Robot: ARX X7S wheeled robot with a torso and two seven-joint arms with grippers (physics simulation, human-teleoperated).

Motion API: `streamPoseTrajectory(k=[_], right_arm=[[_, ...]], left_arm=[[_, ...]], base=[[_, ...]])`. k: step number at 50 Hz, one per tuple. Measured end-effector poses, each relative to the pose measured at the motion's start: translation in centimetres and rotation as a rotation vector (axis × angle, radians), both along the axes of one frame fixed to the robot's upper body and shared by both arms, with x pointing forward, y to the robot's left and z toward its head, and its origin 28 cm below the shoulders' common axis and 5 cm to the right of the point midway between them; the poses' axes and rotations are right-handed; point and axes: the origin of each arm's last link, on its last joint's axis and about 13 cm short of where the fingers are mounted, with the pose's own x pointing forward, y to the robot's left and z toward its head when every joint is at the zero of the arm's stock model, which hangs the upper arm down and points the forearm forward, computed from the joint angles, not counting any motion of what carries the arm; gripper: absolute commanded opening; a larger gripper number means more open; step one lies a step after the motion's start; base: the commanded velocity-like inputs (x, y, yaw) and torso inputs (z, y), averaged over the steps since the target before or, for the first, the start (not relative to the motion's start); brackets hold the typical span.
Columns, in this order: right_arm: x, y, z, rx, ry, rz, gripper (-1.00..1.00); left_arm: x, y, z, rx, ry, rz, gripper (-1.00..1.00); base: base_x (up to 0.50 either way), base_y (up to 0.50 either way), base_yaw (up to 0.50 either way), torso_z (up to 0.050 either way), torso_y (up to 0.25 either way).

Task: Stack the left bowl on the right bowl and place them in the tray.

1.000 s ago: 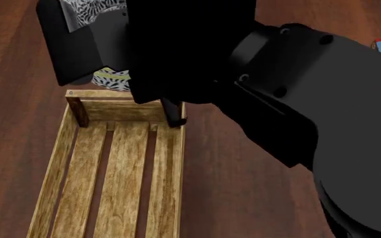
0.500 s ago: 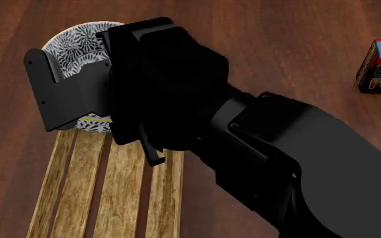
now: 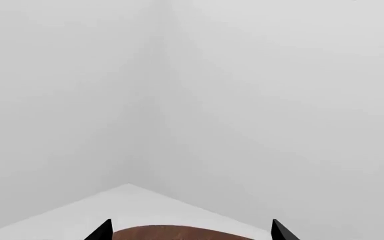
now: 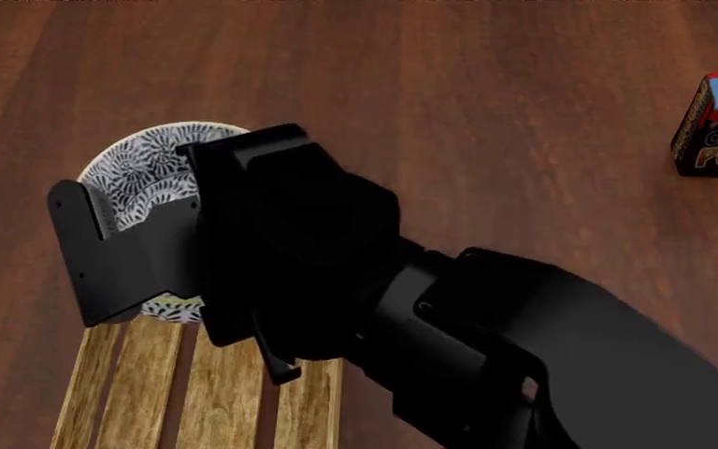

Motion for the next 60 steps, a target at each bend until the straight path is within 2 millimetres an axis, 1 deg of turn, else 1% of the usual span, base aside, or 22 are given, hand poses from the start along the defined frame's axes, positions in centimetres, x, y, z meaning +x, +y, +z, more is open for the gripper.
streamPoseTrajectory(k=[25,39,60], right_arm=[[-1.7,0.4,-3.2,-0.032,0.067,0.000,-1.00],[-1.9,0.6,-5.2,-0.043,0.105,-0.001,-1.00],[-2.1,1.3,-7.1,-0.033,0.153,0.018,-1.00]], left_arm=[[-0.1,0.0,-0.2,-0.009,-0.003,0.002,1.00],[-0.1,0.0,-0.2,-0.011,-0.004,0.005,1.00],[0.0,0.1,-0.3,-0.014,-0.001,0.008,1.00]], base=[[0.00,0.00,0.00,0.000,0.001],[0.00,0.00,0.00,0.000,0.001],[0.00,0.00,0.00,0.000,-0.001]])
